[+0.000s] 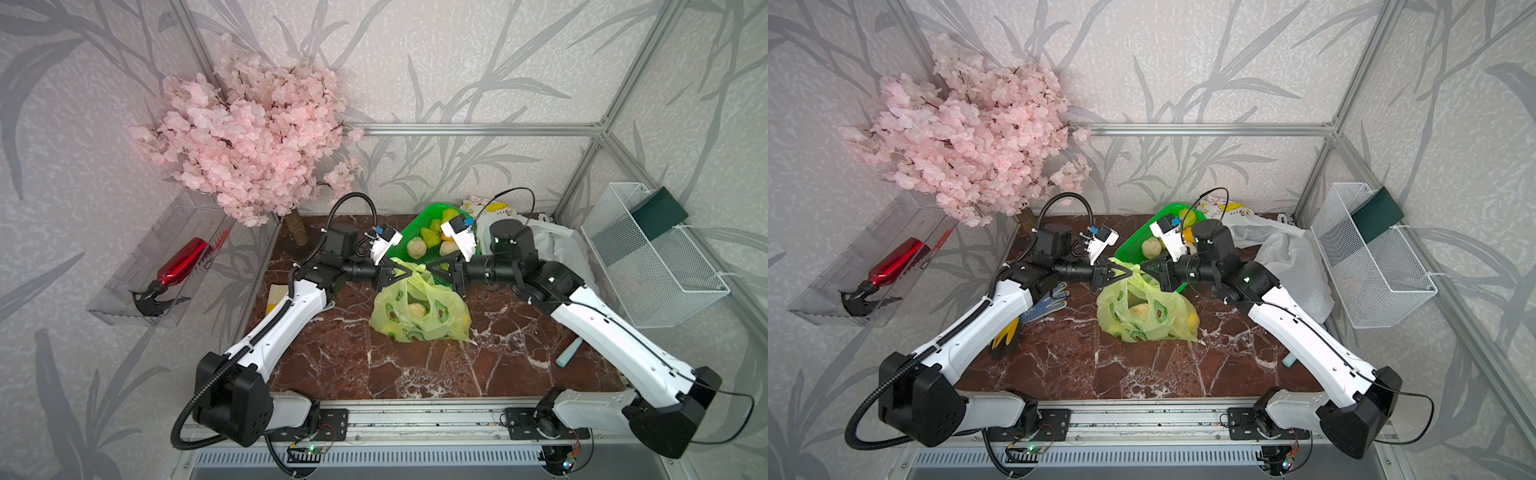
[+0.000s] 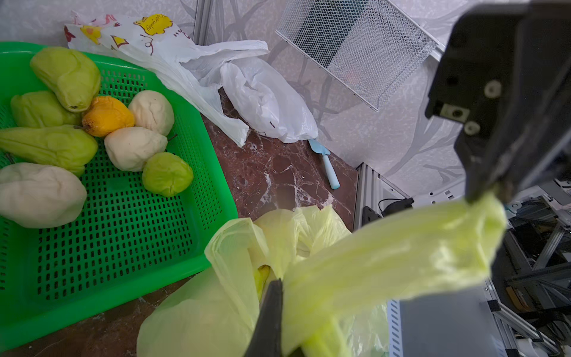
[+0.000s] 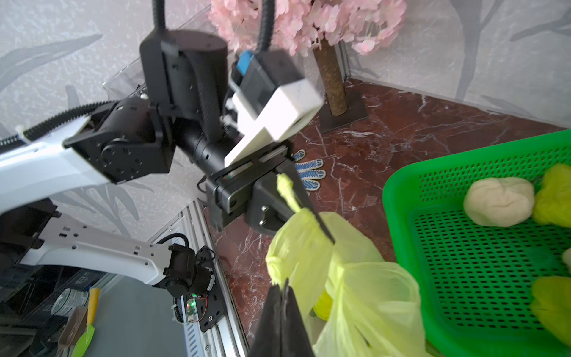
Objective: Place the pears into plastic bags & tie knots
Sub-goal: Tie the plastic bag at the center of the board.
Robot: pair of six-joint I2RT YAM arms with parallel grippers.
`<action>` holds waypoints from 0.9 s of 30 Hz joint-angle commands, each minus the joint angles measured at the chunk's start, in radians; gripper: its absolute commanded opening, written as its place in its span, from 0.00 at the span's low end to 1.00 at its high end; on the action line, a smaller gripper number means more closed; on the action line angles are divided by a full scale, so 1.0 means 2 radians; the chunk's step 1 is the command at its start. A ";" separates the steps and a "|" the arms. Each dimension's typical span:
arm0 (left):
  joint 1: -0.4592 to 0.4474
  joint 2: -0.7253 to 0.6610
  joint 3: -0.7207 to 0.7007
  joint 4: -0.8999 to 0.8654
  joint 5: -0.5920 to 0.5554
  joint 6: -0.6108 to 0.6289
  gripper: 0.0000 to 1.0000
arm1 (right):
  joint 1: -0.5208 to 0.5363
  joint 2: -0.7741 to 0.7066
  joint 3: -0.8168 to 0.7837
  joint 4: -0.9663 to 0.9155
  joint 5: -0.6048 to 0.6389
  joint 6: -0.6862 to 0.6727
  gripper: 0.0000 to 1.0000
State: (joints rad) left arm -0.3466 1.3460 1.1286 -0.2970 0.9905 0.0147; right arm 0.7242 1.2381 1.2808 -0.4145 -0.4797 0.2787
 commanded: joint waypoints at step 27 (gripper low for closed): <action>-0.003 -0.001 0.033 -0.120 0.015 0.063 0.34 | 0.029 0.067 -0.153 0.207 0.005 0.074 0.00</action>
State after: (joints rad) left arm -0.3431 1.3308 1.1572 -0.5568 0.9997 0.1364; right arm 0.7685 1.3613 0.9524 -0.0196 -0.4557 0.4370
